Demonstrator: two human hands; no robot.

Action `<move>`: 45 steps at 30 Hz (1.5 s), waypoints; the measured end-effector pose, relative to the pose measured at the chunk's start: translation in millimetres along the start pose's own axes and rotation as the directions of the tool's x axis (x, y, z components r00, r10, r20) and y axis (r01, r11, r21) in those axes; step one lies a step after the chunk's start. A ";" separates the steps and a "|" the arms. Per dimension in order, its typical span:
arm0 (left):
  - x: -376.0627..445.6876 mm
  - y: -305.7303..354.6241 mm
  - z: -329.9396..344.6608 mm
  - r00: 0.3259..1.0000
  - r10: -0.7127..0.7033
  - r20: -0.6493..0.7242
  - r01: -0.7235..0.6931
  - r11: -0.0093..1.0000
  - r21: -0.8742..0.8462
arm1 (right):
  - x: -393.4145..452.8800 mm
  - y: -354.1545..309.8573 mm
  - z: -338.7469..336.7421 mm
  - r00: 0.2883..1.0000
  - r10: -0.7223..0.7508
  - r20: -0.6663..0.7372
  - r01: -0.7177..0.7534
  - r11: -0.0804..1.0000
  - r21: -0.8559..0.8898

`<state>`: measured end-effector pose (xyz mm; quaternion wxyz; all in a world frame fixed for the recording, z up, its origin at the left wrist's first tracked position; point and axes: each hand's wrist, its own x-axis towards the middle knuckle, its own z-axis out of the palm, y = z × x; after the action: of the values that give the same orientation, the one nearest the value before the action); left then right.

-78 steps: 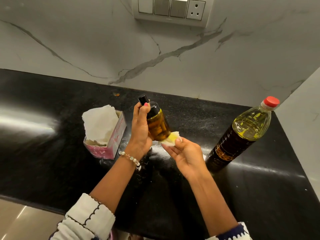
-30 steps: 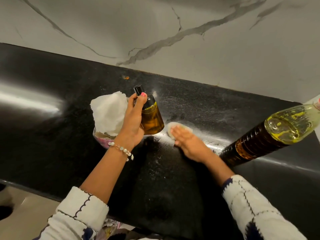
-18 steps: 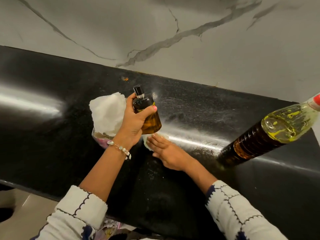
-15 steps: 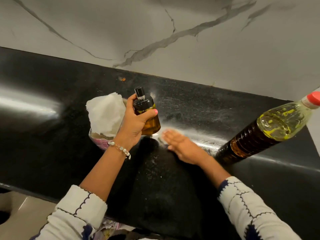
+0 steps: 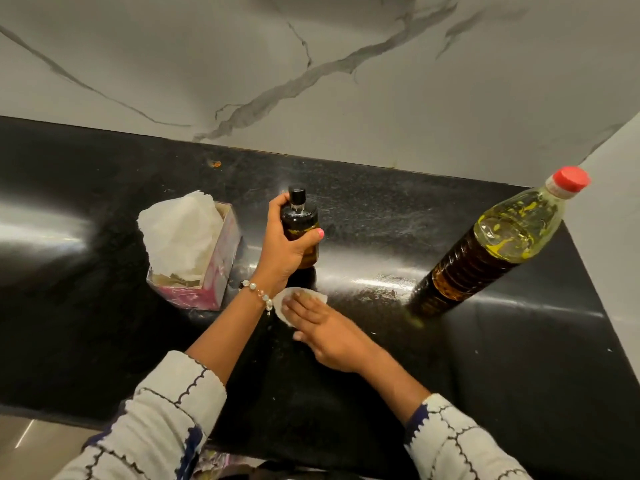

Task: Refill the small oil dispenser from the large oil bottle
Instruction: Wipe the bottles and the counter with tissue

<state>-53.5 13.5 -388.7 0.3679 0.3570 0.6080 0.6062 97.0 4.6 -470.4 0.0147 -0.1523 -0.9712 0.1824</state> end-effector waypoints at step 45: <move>-22.5 -26.5 15.4 0.982 0.142 -0.126 -0.079 0.910 0.408 | -57.8 48.8 -68.7 0.332 0.844 -0.422 -0.655 0.528 0.540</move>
<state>-28.9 0.8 -414.8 0.2044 0.4113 0.7245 0.5140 172.1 54.5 -422.3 0.2799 -0.6353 -0.6801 0.2354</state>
